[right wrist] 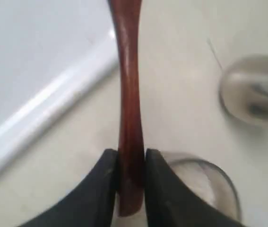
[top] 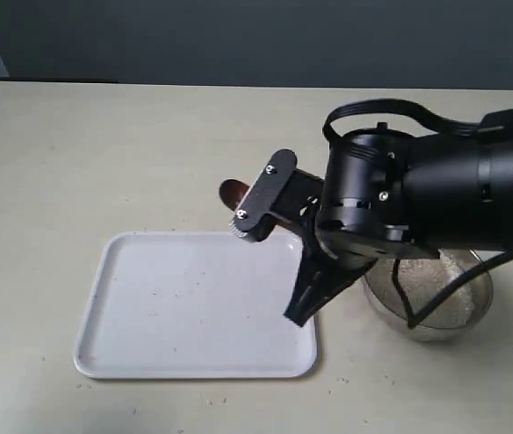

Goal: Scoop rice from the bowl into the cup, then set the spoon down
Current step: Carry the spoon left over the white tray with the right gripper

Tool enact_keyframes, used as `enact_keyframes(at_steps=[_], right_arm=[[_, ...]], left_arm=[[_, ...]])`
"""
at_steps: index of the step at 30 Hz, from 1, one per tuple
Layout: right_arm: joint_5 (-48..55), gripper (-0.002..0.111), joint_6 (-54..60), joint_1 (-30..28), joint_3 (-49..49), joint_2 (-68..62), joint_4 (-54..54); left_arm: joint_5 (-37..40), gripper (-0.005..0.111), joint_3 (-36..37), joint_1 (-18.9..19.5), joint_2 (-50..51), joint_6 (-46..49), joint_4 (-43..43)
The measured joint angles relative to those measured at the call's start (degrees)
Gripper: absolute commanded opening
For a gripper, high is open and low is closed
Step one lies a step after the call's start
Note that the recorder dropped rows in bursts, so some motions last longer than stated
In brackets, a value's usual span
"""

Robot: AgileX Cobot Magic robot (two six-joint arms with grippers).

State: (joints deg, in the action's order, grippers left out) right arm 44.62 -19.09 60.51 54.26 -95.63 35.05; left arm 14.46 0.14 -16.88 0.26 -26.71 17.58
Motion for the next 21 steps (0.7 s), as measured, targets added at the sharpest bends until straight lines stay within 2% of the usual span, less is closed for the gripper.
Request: enact_keyframes(at_steps=[4, 9, 21], right_arm=[[-10.6, -0.001, 0.31, 0.21, 0.15, -0.46, -7.81], [-11.82, -0.001, 5.57, 0.21, 0.15, -5.82, -13.37], [-13.4, -0.001, 6.7, 2.87, 5.45, -12.27, -14.51]], left_arm=[[0.0, 0.001, 0.0, 0.0, 0.0, 0.0, 0.0], [0.0, 0.001, 0.0, 0.0, 0.0, 0.0, 0.0], [0.0, 0.001, 0.0, 0.0, 0.0, 0.0, 0.0]])
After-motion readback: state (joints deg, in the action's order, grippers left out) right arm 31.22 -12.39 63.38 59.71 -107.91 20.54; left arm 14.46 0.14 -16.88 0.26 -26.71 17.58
